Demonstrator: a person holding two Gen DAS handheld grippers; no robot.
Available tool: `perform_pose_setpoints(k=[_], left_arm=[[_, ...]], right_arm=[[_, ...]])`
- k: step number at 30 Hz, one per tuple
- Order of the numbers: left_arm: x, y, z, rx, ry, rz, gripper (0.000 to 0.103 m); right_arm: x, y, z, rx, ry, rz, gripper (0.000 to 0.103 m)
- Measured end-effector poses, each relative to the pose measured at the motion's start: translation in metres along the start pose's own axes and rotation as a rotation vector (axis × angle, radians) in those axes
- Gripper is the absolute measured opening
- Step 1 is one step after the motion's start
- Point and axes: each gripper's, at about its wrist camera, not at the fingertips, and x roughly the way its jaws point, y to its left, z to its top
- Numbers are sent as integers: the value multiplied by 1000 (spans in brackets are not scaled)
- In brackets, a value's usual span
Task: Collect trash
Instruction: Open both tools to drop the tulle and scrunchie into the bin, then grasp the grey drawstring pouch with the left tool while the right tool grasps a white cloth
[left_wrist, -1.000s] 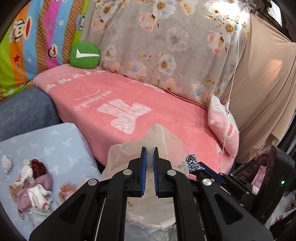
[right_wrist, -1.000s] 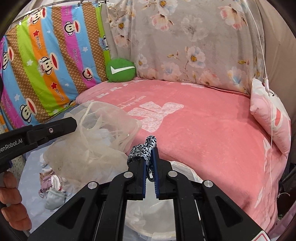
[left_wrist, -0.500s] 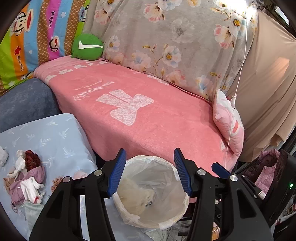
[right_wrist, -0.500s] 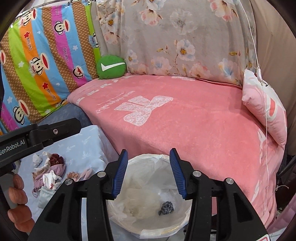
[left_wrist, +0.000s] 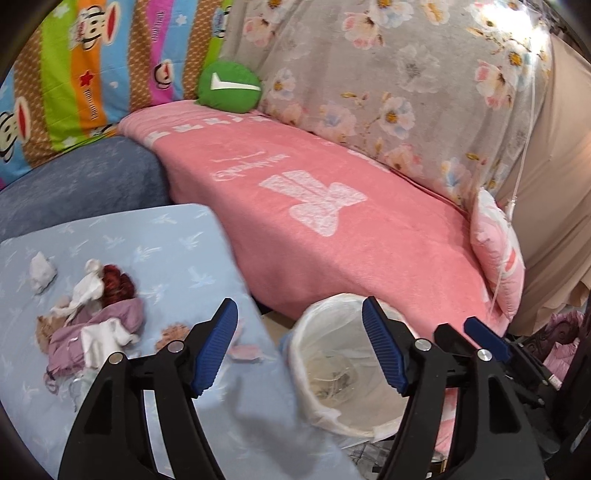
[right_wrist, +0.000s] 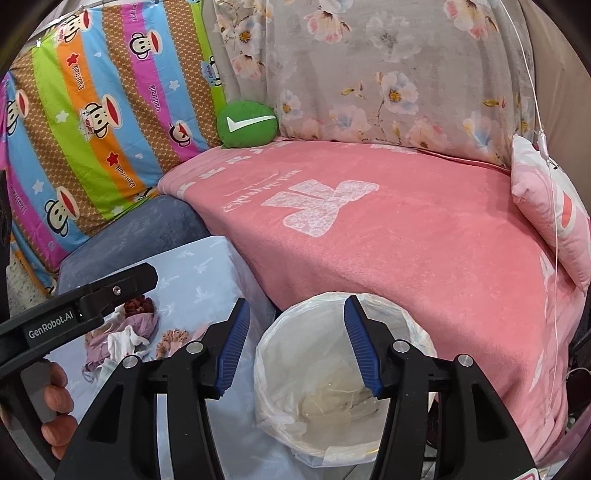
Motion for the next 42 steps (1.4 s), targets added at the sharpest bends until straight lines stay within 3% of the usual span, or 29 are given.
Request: perform_pose_setpoints(k=[7,11,24,31,33,35,37,42], left_arm=[[-6,56,-21,-65,14,131,83],[-9,89,-36,-84,31,213,84],[5,162,-91,-129,172,293,83],[17,178,-105,-145,230,281,59],[18,183,-110,-160,245,269,48],[19,185,-112,-172,261,245,21],[14,188,-114,-178,260,221,10],[-13,193,-106,-195,205,178,4]], right_arm=[[9,39,-14,-35,29,54,55],[15,60,-22,-57,47,80,56],[40,118,-56,-120,127,140,56],[52,144,-69,-154,167,153,56],[56,151,-71,-164,175,155,56],[58,156,-74,-172,183,155,56],[61,161,-76,-177,189,158,56],[67,175,-77,-199,201,167,56]])
